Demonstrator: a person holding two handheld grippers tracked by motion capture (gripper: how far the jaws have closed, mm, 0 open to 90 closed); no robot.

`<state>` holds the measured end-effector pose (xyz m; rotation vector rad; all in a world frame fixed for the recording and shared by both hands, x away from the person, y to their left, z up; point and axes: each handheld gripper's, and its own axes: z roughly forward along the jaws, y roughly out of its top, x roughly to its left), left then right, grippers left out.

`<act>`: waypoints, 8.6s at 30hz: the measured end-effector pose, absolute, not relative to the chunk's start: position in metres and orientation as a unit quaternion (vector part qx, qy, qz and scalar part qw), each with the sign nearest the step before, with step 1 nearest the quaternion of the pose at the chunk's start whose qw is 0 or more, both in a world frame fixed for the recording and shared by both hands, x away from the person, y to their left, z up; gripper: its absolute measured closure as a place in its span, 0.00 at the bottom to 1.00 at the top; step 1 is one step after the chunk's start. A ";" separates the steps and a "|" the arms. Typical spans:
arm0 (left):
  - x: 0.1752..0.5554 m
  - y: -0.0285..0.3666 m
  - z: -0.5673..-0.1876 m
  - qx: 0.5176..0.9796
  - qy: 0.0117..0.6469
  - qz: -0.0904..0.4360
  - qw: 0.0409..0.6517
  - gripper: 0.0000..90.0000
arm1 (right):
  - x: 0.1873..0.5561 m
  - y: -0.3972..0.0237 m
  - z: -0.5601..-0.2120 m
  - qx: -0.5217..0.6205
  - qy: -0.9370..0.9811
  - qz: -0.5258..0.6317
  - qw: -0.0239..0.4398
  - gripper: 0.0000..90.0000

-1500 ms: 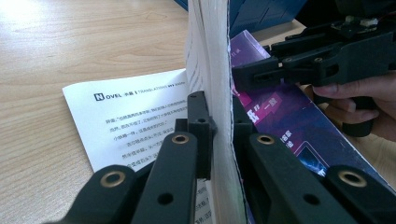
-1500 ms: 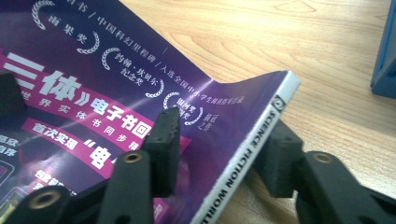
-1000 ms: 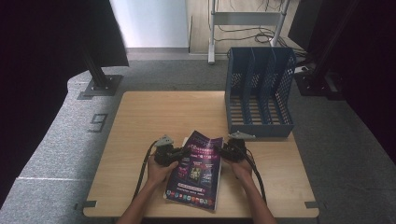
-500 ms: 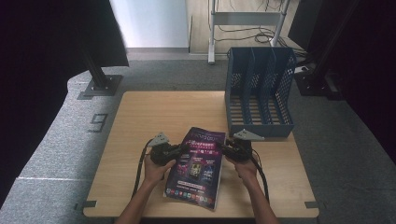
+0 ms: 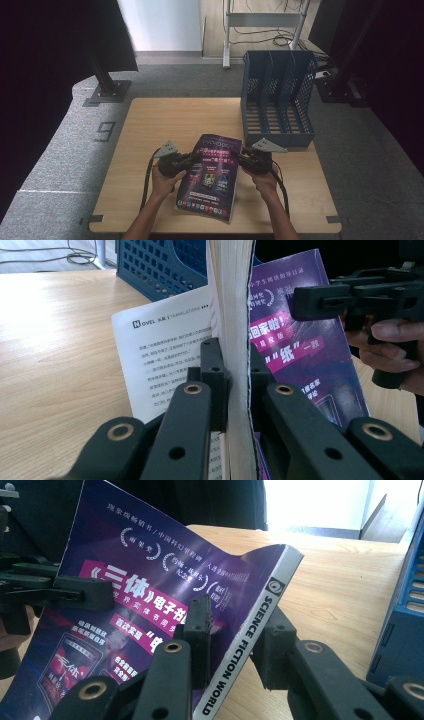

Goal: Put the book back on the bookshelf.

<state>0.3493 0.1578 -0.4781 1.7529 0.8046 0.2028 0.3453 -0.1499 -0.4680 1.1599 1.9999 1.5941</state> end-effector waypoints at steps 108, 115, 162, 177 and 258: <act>0.341 0.173 -0.450 0.712 0.278 0.134 0.631 0.93 | 0.326 -0.136 -0.437 0.277 0.714 0.604 0.218 0.88; 0.339 0.174 -0.450 0.713 0.283 0.150 0.625 0.87 | 0.320 -0.135 -0.437 0.271 0.714 0.606 0.222 0.89; 0.354 0.175 -0.448 0.710 0.323 0.159 0.605 0.44 | 0.302 -0.129 -0.434 0.224 0.728 0.606 0.230 0.89; 0.352 0.174 -0.445 0.708 0.319 0.145 0.613 0.47 | 0.309 -0.124 -0.430 0.213 0.736 0.605 0.215 0.83; 0.343 0.186 -0.468 0.740 0.353 0.163 0.548 0.46 | 0.307 -0.160 -0.414 0.338 0.629 0.654 0.249 0.90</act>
